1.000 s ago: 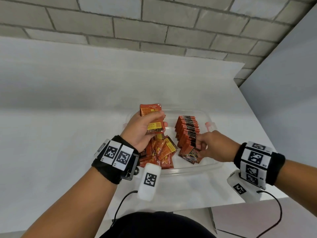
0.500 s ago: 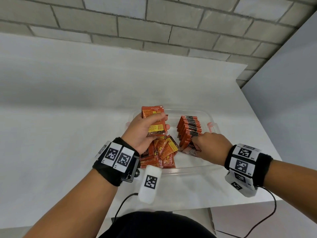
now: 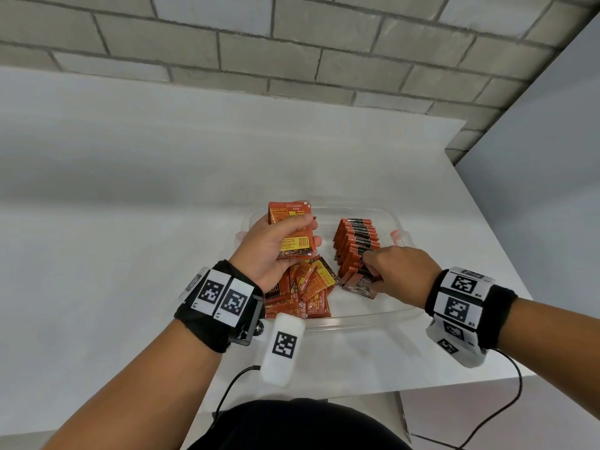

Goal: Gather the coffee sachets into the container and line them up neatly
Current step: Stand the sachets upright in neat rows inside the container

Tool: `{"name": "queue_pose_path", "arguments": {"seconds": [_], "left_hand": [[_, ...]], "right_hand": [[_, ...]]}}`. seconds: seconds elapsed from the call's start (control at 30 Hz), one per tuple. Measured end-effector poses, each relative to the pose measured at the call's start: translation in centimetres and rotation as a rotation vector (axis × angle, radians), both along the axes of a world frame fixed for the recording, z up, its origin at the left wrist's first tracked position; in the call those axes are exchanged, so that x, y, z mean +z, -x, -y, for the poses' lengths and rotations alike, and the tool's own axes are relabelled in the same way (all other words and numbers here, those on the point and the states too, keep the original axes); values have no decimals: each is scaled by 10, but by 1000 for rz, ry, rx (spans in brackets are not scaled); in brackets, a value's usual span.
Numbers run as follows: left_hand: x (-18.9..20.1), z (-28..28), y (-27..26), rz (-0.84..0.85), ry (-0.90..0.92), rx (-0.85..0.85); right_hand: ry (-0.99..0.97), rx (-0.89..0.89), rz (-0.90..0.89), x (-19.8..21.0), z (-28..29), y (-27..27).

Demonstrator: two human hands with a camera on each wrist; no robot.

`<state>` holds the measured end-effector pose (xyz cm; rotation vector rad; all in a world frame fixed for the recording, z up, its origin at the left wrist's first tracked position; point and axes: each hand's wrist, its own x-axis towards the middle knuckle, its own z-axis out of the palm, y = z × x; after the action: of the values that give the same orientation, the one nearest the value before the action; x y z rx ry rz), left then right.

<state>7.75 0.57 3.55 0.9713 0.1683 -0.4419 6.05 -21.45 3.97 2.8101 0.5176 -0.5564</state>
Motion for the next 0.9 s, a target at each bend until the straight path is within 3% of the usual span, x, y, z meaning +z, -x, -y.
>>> {"name": "queue_pose_path", "arguments": {"seconds": [0.43, 0.63, 0.7, 0.9], "left_hand": [[0, 3, 1, 5, 26, -5], [-2, 6, 1, -74, 46, -38], [-3, 7, 2, -57, 30, -77], [4, 12, 8, 74, -53, -203]], "right_hand": [[-14, -6, 13, -1, 4, 2], [-106, -71, 69, 8, 7, 0], [-242, -147, 68, 20, 9, -4], [-918, -374, -1, 54, -4, -9]]}}
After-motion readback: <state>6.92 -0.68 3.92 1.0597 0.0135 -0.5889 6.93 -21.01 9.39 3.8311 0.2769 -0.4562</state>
